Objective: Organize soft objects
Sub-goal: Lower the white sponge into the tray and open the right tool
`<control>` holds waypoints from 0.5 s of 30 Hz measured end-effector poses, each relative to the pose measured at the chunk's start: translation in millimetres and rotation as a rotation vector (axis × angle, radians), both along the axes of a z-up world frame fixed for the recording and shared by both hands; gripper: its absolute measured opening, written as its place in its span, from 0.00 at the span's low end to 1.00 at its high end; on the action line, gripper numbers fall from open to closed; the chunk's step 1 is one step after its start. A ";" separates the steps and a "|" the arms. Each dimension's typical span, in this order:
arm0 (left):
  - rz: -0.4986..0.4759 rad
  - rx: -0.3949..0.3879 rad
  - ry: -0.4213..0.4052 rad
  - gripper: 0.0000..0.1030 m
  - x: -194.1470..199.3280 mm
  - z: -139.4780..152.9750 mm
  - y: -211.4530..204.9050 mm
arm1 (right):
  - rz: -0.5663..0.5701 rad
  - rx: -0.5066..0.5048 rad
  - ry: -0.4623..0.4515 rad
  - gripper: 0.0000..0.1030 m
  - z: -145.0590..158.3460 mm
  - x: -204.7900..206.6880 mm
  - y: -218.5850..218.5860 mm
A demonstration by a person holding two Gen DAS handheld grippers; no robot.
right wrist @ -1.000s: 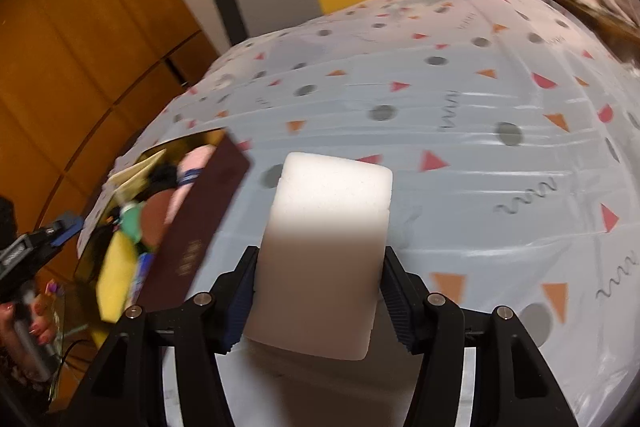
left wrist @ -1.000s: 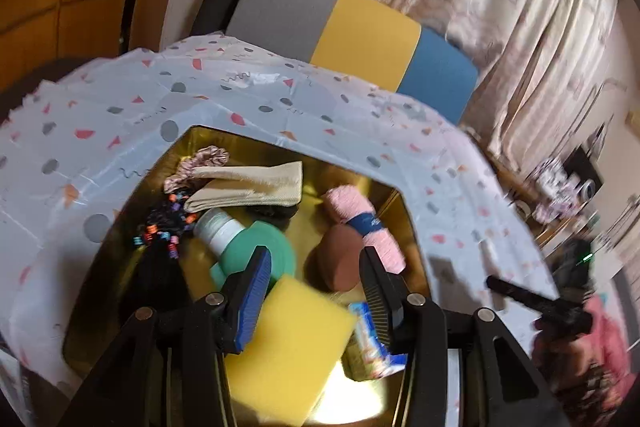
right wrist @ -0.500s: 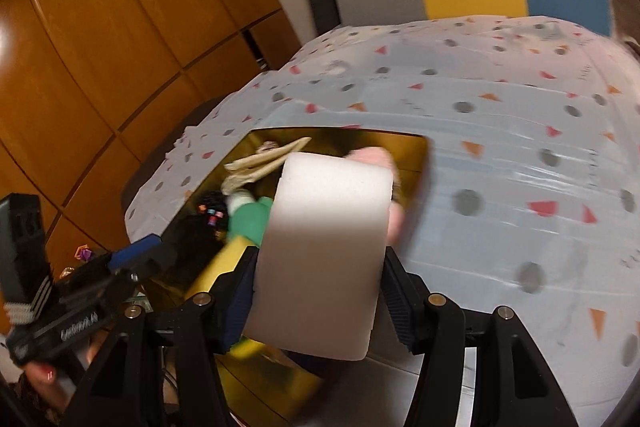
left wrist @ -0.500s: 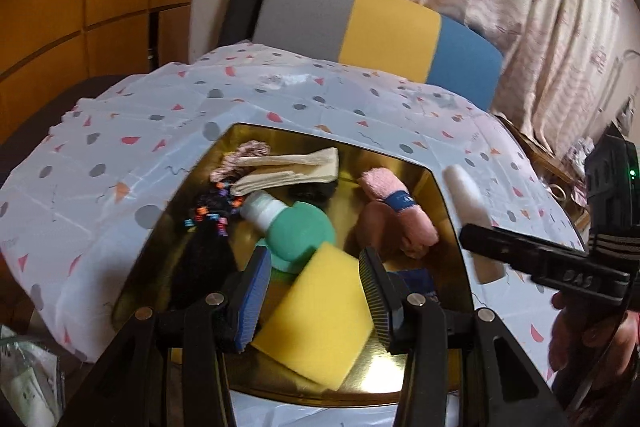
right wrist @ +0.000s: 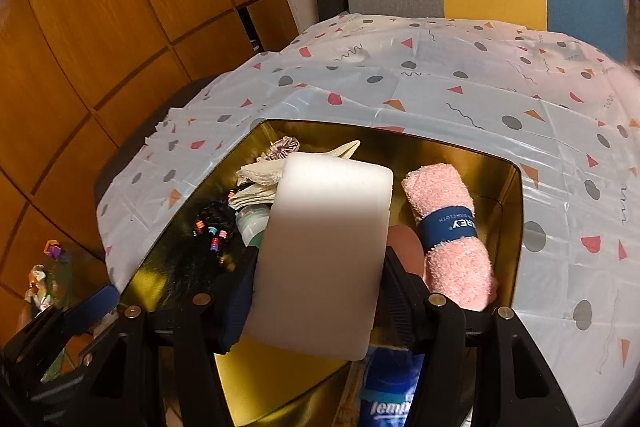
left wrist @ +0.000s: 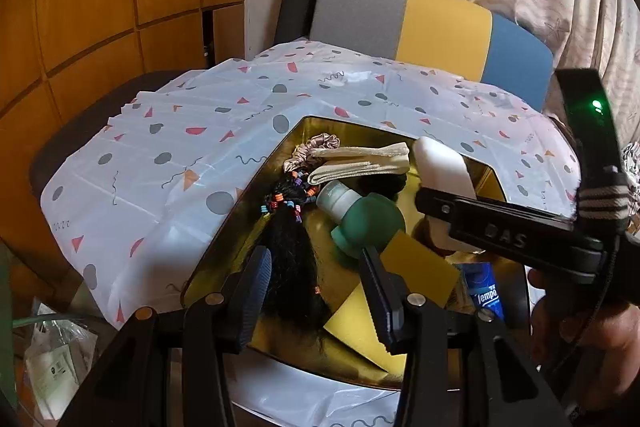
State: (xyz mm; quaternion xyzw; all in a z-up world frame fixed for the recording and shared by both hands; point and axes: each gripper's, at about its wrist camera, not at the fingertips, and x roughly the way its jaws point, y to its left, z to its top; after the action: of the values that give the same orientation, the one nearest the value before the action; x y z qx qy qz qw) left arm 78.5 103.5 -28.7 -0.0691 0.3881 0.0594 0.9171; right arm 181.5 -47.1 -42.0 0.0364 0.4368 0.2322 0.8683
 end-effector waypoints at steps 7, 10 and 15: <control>0.016 0.020 0.001 0.45 -2.0 1.3 -2.7 | -0.019 -0.039 -0.009 0.58 -7.8 7.3 5.5; 0.024 0.013 0.007 0.45 -2.2 0.8 -1.3 | -0.030 -0.041 -0.006 0.58 -10.6 11.7 4.3; 0.030 0.011 0.014 0.45 -2.1 -0.1 -0.8 | -0.039 -0.044 -0.010 0.58 -11.3 16.3 5.7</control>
State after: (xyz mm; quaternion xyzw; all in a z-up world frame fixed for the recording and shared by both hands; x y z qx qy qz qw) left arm 76.4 102.6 -28.8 -0.0695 0.3930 0.0759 0.9138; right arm 197.8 -41.4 -53.3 0.0247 0.4368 0.2056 0.8754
